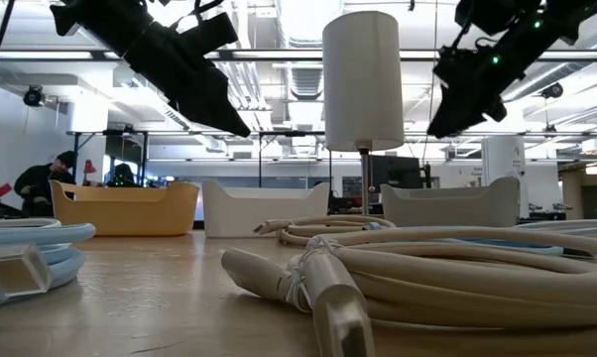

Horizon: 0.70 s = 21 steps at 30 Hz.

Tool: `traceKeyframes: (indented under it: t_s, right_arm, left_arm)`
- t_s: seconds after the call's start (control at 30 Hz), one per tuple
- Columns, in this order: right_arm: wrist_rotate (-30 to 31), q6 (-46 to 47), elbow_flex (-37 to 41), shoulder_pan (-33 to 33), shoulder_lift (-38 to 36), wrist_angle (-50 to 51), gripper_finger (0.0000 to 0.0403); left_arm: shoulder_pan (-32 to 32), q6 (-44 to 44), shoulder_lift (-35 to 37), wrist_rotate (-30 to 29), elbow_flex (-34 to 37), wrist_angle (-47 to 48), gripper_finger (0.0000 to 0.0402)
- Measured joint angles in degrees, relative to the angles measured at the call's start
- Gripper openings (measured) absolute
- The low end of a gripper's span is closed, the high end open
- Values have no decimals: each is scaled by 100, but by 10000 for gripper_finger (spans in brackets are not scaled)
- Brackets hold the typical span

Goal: Pick & Place USB Port
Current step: Put the top brown USB cable into the gray bin

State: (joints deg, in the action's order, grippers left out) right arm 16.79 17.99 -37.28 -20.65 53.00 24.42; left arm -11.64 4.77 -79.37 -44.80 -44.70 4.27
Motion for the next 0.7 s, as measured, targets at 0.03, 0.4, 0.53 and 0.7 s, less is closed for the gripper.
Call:
traceKeyframes:
  t_s: [0.03, 0.4, 0.53, 0.7]
  right_arm:
    - [-202, 58, 1, 76, 15, -71, 143]
    - [-1042, -39, 115, 1800, 1412, -2234, 144]
    - [-950, 129, -94, 2132, 2196, -2495, 146]
    - [-838, 149, -483, 2151, 3194, -2463, 146]
  left_arm:
    - [0, 8, 0, 3, 1, 0, 133]
    - [-2, 198, -2, 581, 0, -2, 133]
    - [-2, 198, -2, 655, 1, -2, 133]
    - [-2, 198, -2, 654, 1, -2, 133]
